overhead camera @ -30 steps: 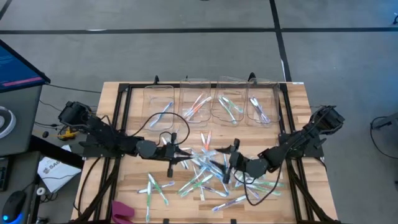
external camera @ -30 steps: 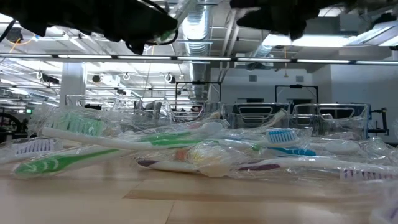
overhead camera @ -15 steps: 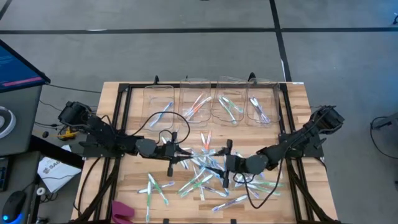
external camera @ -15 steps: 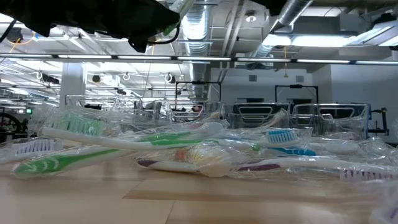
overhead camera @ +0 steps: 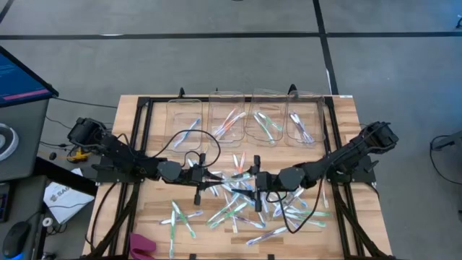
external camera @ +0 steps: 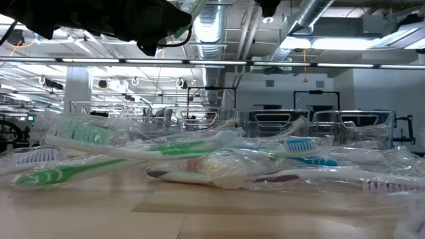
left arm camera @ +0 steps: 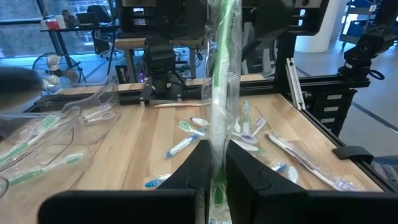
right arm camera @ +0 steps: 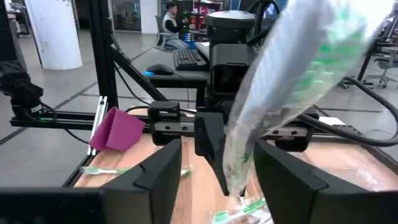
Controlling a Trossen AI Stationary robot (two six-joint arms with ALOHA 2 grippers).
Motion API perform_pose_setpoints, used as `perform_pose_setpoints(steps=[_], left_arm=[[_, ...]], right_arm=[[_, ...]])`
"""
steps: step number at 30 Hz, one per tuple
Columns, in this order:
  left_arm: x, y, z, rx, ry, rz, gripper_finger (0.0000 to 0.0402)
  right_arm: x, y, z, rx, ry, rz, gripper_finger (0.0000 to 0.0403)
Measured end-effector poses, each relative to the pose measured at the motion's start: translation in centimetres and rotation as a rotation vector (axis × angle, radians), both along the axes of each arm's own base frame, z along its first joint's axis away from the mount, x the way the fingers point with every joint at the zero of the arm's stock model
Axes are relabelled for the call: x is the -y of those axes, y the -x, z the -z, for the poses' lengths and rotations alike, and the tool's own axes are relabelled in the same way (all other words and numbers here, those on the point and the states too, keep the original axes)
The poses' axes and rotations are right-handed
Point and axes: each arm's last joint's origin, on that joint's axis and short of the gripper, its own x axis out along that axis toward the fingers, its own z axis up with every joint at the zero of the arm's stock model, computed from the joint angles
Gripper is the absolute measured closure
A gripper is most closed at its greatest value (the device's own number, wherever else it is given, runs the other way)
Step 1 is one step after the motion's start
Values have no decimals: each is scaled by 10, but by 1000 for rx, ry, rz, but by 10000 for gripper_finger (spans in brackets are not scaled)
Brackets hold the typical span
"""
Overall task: Pick & Place Toothbrushes
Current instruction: Put the green toothbrush into the middle right transparent bin
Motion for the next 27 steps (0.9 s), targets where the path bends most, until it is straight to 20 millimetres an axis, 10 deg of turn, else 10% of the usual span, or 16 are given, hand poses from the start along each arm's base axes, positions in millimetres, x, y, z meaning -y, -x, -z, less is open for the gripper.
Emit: perform_pose_setpoints(steps=[14, 27], left_arm=[[0, 0, 1, -6, 0, 0, 382], [0, 0, 1, -10, -4, 5, 347]], right_arm=[[5, -2, 1, -9, 57, 11, 386], [5, -2, 4, -37, 83, -10, 388]])
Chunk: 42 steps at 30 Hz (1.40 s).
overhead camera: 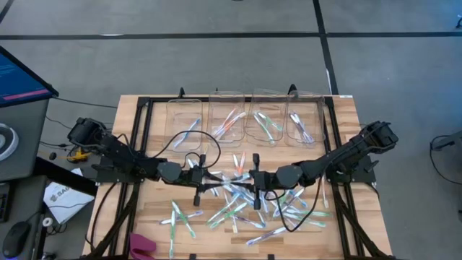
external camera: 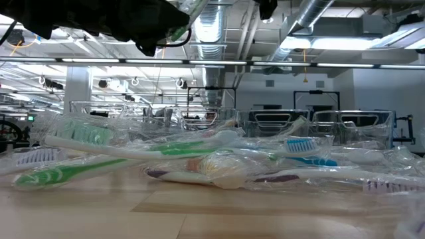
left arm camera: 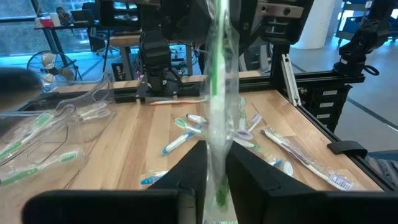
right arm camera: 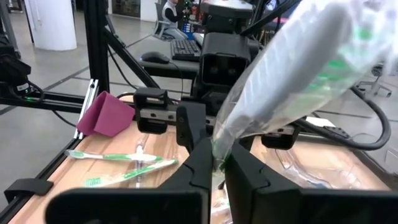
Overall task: Pick & Place Toothbrushes
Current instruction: Put the green toothbrush into the middle right transparent bin
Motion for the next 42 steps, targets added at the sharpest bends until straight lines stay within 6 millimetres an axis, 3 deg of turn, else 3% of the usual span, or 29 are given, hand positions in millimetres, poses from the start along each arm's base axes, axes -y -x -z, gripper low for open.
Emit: perform_pose_setpoints(steps=[12, 19, 26, 35, 38, 42], left_arm=[[-1, 4, 6, -21, -1, 28, 266], [-1, 7, 12, -38, -6, 32, 210], [3, 8, 10, -22, -2, 51, 187], [6, 10, 9, -11, 1, 65, 191], [6, 10, 9, -11, 1, 65, 192], [6, 10, 9, -14, 2, 65, 190]], right_arm=[[-3, 8, 4, -107, -30, -7, 389], [2, 31, -22, -232, -5, 167, 386], [9, 51, -65, -293, -27, 361, 388], [52, 52, -126, -400, -16, 539, 388], [75, 48, -133, -440, 20, 616, 388], [110, 50, -126, -566, 107, 716, 388]])
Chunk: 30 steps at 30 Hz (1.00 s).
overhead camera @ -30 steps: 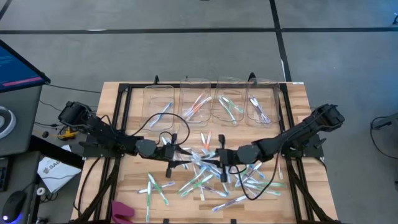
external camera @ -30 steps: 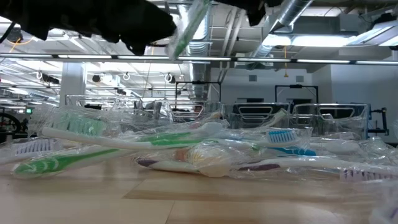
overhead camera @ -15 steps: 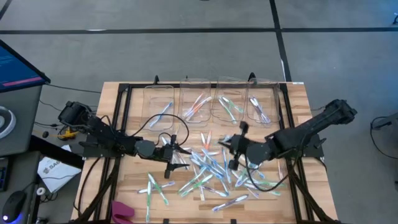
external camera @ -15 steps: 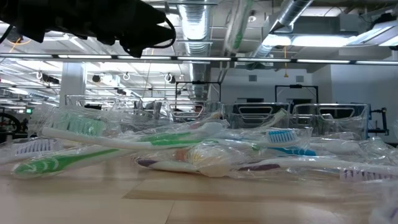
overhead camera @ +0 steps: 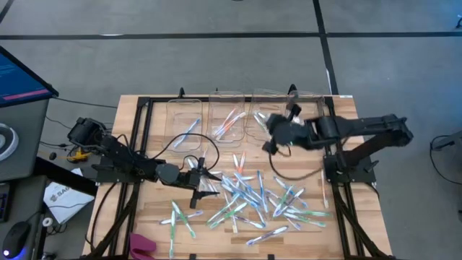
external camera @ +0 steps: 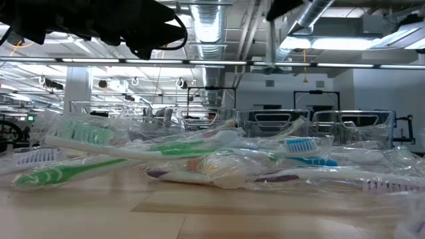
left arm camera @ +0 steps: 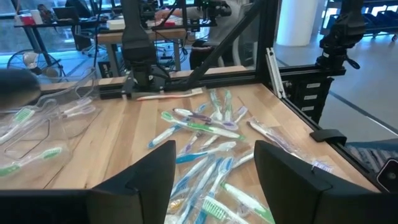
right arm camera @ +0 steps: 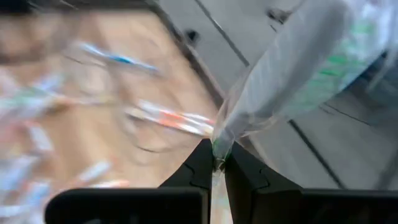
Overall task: Pick & Place Toothbrushes
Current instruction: Put the green toothbrush into the middle right transparent bin
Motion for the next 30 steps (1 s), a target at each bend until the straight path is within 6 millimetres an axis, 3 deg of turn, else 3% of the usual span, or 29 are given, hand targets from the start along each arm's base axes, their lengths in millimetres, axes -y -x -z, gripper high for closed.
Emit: perform_pose_setpoints(steps=[6, 12, 22, 27, 30], left_arm=[[0, 0, 1, -4, -1, 0, 192], [-1, 3, 6, -24, -9, -1, 190], [-4, 8, 13, -45, -18, -6, 194], [-4, 8, 13, -46, -20, -6, 194], [-4, 8, 13, -46, -21, -6, 196]], right_arm=[[44, 2, 26, -195, 76, 71, 388], [75, -4, 53, -237, 120, 42, 386], [106, 1, 92, -304, 178, 52, 378], [116, 5, 107, -306, 162, 48, 381], [120, 8, 110, -313, 150, 50, 363]])
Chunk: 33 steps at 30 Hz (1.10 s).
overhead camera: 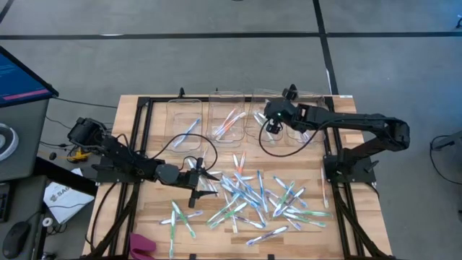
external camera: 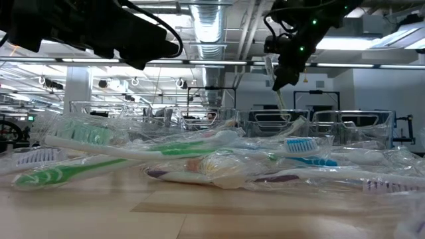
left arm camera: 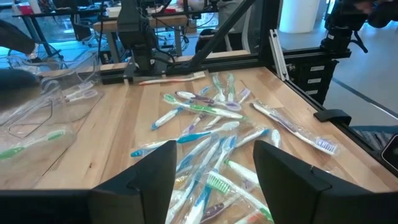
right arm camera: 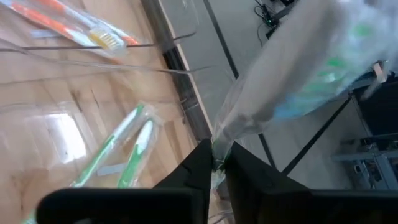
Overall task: Pick & Place Toothbrushes
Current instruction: Put the green toothbrush into the middle right transparent bin, then put the blue toothbrush into the left transparent bin
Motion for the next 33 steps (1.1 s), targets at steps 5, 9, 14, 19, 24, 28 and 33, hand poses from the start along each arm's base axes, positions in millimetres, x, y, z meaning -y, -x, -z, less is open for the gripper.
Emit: perform_pose_setpoints(steps=[5, 9, 14, 19, 24, 28, 33], left_arm=[[0, 0, 0, 0, 0, 0, 197], [0, 0, 0, 0, 0, 1, 198], [0, 0, 0, 0, 0, 2, 198], [0, 0, 0, 0, 1, 3, 198], [0, 0, 0, 0, 1, 3, 198], [0, 1, -5, 24, -22, 10, 198], [6, 8, -16, 70, -115, 56, 198]], right_arm=[[3, 1, 0, 7, 3, 10, 329], [3, -1, -2, 39, 9, 5, 317], [0, -4, -4, 61, 7, -15, 296], [-4, -6, -3, 59, 7, -30, 252], [-13, -8, -4, 88, 17, -1, 214], [-28, -10, -8, 72, 6, -14, 203], [-60, -10, -17, 33, -73, -48, 209]])
